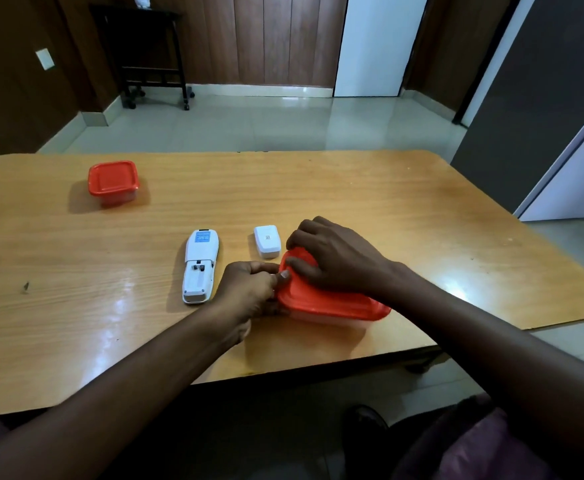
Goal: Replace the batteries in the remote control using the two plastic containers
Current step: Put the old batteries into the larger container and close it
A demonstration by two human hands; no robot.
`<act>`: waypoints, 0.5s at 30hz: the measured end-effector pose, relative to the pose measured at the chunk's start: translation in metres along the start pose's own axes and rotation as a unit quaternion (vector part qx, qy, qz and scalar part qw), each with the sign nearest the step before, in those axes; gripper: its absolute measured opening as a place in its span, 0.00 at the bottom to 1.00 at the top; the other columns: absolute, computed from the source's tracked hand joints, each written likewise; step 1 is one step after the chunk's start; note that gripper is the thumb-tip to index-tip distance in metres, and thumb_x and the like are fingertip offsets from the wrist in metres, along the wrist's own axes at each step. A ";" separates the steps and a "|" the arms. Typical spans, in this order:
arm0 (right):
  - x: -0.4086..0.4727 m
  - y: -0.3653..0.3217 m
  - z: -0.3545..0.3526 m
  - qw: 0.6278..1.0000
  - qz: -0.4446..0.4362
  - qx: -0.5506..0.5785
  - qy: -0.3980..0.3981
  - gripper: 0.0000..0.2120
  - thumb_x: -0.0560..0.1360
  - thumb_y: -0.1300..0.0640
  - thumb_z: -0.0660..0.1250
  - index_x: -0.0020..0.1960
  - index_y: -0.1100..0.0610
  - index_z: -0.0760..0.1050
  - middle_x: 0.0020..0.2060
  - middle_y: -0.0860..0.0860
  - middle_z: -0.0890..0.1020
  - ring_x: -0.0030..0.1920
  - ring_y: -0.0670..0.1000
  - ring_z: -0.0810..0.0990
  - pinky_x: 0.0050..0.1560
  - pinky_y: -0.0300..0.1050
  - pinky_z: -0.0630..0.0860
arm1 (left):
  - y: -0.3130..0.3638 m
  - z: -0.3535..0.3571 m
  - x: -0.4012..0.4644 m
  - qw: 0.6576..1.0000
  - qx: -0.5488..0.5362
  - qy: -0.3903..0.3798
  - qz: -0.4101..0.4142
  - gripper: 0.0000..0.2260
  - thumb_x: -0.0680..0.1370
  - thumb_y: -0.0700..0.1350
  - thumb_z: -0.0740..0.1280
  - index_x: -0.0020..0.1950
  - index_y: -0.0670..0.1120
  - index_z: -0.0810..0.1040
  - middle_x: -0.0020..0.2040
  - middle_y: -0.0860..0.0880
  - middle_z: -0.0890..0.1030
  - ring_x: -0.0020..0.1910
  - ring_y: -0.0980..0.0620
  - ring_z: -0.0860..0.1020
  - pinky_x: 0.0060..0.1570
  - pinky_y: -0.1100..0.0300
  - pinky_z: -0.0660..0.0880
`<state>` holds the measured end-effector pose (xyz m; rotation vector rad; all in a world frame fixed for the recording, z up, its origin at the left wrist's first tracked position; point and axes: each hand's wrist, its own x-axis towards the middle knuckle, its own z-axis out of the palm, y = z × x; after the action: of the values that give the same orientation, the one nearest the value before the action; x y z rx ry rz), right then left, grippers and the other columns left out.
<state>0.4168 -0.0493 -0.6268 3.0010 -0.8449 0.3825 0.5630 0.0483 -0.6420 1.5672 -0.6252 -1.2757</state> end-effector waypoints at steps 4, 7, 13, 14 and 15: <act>-0.036 0.009 -0.024 0.998 -0.025 0.024 -0.053 0.24 0.75 0.40 0.64 0.63 0.54 0.80 0.60 0.52 0.82 0.62 0.52 0.77 0.58 0.48 0.77 | -0.002 0.014 0.000 0.997 -0.067 -0.007 -0.027 0.09 0.78 0.38 0.71 0.57 0.39 0.78 0.45 0.39 0.83 0.30 0.48 0.83 0.29 0.51 0.84; -0.059 0.014 -0.033 0.998 0.013 0.005 -0.068 0.31 0.72 0.29 0.63 0.62 0.51 0.80 0.61 0.47 0.82 0.62 0.49 0.77 0.57 0.46 0.77 | -0.004 0.025 -0.003 0.994 -0.103 -0.022 -0.029 0.05 0.80 0.35 0.66 0.56 0.37 0.77 0.42 0.39 0.82 0.31 0.46 0.82 0.32 0.48 0.84; -0.076 0.014 -0.037 0.995 0.079 -0.037 -0.047 0.22 0.72 0.36 0.71 0.58 0.50 0.80 0.53 0.47 0.82 0.54 0.51 0.79 0.44 0.42 0.69 | -0.017 0.039 -0.011 0.996 -0.028 -0.074 -0.031 0.10 0.79 0.35 0.62 0.47 0.38 0.84 0.46 0.36 0.85 0.41 0.41 0.85 0.44 0.48 0.85; -0.077 0.015 -0.038 0.993 0.092 -0.038 -0.060 0.21 0.73 0.41 0.71 0.62 0.49 0.79 0.55 0.47 0.81 0.55 0.51 0.80 0.45 0.44 0.73 | -0.019 0.038 -0.010 0.998 0.012 -0.062 0.003 0.10 0.79 0.35 0.63 0.46 0.39 0.85 0.47 0.37 0.85 0.40 0.43 0.85 0.45 0.48 0.85; -0.080 0.017 -0.039 0.991 0.106 -0.046 -0.068 0.20 0.74 0.45 0.70 0.64 0.48 0.78 0.57 0.47 0.81 0.55 0.52 0.80 0.47 0.46 0.77 | -0.020 0.038 -0.008 0.996 0.061 -0.049 0.042 0.10 0.78 0.36 0.64 0.46 0.42 0.86 0.46 0.39 0.85 0.39 0.46 0.84 0.46 0.48 0.85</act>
<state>0.3331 -0.0207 -0.6089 2.8860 -1.1648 0.1337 0.5210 0.0489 -0.6552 1.5662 -0.8364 -1.2761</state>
